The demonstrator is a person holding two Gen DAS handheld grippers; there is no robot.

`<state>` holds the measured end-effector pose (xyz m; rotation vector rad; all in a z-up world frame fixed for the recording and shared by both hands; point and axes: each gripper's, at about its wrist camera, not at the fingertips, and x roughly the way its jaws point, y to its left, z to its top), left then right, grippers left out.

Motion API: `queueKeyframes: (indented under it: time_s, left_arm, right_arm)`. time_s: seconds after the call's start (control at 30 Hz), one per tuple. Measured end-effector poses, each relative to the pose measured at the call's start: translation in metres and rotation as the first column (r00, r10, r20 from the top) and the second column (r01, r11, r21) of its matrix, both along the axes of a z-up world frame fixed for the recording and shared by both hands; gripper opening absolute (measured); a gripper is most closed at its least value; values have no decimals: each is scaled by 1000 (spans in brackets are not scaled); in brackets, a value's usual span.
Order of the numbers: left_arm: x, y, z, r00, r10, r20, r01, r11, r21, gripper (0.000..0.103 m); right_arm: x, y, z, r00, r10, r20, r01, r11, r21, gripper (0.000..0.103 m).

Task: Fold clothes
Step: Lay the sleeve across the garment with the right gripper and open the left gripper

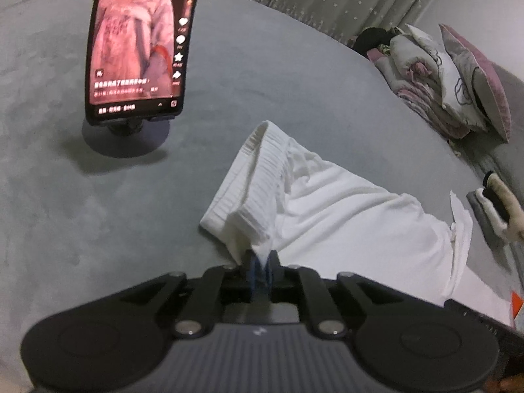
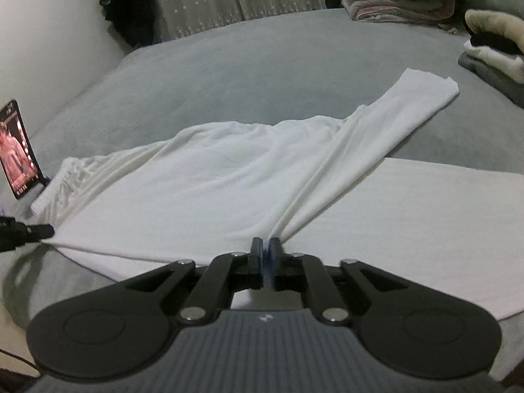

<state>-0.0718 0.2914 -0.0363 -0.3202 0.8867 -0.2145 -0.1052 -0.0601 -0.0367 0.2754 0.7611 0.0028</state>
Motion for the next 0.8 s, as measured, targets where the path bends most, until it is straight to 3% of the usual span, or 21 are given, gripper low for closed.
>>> queueKeyframes:
  time_s: [0.07, 0.13, 0.17, 0.2, 0.5, 0.8]
  left_arm:
    - [-2, -2, 4, 1000, -5, 2, 5, 1000, 20, 29]
    - [-4, -4, 8, 1000, -10, 3, 10, 999, 41, 35]
    - [-5, -5, 10, 1000, -12, 4, 12, 999, 51, 36]
    - [-6, -6, 12, 1000, -15, 4, 14, 998, 61, 37]
    - [-10, -34, 39, 993, -103, 50, 98, 991, 91, 44]
    - [11, -119, 42, 958, -283, 48, 280, 958, 56, 49]
  right_arm:
    - [-1, -1, 3, 1000, -1, -2, 1, 1000, 21, 17]
    - [-3, -4, 6, 1000, 0, 0, 0, 999, 38, 32]
    - [-3, -6, 8, 1000, 0, 1, 0, 999, 46, 44]
    - [-4, -7, 10, 1000, 0, 2, 0, 999, 52, 47]
    - [3, -34, 34, 999, -51, 15, 51, 998, 24, 47]
    - [29, -91, 44, 992, -124, -13, 124, 992, 26, 47]
